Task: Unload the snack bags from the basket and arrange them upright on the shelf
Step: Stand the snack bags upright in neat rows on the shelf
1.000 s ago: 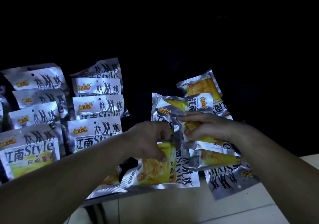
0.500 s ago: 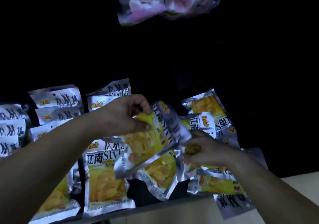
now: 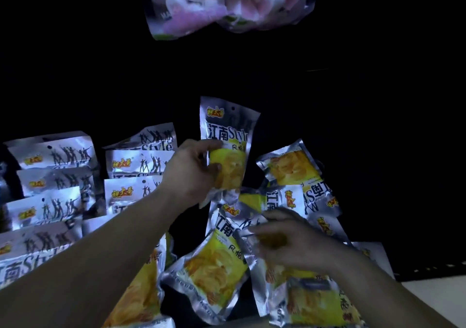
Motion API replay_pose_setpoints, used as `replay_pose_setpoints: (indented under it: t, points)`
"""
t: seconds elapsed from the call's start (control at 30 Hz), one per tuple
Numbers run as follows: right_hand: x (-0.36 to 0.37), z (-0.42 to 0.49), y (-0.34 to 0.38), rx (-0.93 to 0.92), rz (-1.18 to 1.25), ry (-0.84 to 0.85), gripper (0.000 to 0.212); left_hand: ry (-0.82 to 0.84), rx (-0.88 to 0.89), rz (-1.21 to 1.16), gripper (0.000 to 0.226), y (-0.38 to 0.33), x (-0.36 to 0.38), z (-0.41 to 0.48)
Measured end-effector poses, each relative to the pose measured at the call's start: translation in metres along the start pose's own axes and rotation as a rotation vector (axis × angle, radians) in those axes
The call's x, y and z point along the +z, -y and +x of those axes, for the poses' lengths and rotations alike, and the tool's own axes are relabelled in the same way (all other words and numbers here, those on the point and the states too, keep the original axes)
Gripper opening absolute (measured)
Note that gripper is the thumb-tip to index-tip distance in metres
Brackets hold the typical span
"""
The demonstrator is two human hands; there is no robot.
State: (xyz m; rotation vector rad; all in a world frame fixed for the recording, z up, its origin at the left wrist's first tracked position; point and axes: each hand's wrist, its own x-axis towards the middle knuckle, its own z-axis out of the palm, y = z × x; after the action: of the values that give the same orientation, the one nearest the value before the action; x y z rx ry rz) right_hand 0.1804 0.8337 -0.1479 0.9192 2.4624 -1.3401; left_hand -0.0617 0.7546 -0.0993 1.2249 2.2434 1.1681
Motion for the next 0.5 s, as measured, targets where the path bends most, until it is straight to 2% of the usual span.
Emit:
replay_pose_setpoints:
  t: [0.07, 0.2, 0.3, 0.4, 0.5]
  points:
    - [-0.003, 0.007, 0.001, -0.063, 0.01, -0.076, 0.038, -0.035, 0.021, -0.069, 0.039, -0.002, 0.003, 0.007]
    - [-0.009, 0.005, 0.003, -0.025, 0.092, -0.054, 0.045, -0.078, 0.048, -0.139, 0.039, 0.0, 0.004, 0.019]
    - [-0.005, 0.006, 0.001, 0.024, 0.183, -0.181, 0.039, 0.006, 0.081, -0.111, 0.051, 0.013, 0.015, 0.015]
    - [-0.006, 0.014, 0.001, 0.043, 0.171, -0.418, 0.03, 0.045, 0.102, 0.201, 0.062, 0.024, 0.024, 0.012]
    - [-0.012, 0.027, 0.011, -0.004, 0.207, -0.519, 0.026, 0.044, 0.031, 0.456, 0.073, 0.022, 0.022, 0.016]
